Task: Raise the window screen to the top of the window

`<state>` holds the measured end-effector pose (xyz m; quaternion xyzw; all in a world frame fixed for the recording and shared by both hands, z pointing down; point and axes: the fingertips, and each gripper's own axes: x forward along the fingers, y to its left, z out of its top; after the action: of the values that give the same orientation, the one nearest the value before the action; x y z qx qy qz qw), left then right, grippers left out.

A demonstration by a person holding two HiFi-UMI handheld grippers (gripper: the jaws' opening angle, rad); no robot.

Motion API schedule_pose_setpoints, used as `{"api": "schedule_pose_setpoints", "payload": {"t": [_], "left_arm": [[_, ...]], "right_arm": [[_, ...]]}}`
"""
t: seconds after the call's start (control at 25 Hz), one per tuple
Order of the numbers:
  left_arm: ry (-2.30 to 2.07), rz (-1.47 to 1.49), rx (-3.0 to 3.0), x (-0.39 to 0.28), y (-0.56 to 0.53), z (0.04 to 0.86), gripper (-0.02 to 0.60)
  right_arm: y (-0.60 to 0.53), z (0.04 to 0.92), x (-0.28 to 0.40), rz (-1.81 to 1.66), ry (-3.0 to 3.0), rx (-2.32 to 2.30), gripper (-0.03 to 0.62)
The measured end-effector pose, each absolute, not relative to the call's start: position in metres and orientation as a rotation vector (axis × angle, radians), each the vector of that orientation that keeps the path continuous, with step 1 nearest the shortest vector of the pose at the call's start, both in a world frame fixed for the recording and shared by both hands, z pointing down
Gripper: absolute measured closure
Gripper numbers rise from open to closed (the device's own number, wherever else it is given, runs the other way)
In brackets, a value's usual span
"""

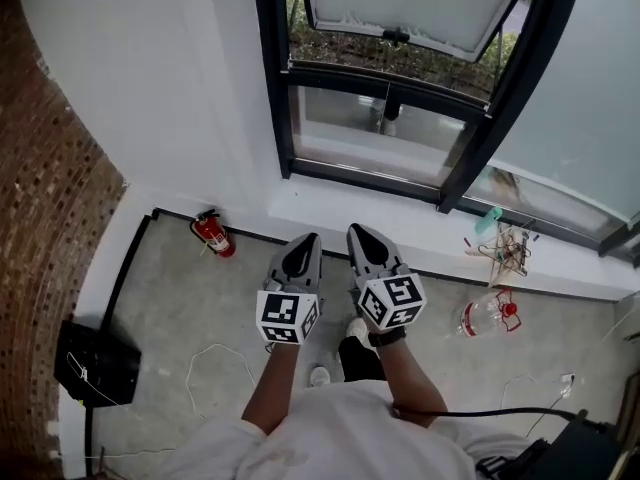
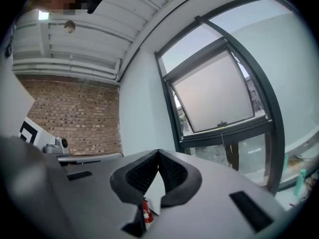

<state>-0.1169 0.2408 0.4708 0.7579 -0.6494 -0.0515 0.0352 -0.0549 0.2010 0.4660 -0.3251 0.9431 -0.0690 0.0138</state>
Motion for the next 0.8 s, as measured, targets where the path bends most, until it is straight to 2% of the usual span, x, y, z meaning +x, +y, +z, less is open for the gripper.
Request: {"api": "schedule_pose_setpoints", "payload": {"t": [0.28,0.6,0.8], "left_arm": [[-1.879,-0.145,2.439,-0.103,0.114,0.468,0.580],[-1.939,-0.163,2.521,-0.094,-0.025,0.416,0.580],[-1.935,-0.075,2.513,-0.074,-0.081,0.441,0.580]], "right_arm": [[0.077,0.468,-0.050,-0.233,2.869,-1.037,0.592],[-0.058,0.404,-0.047,-0.027,2.800,-1.014,0.592],[-0.116,0.445,-0.028,-0.223,2.807,-1.015,0.592]]}}
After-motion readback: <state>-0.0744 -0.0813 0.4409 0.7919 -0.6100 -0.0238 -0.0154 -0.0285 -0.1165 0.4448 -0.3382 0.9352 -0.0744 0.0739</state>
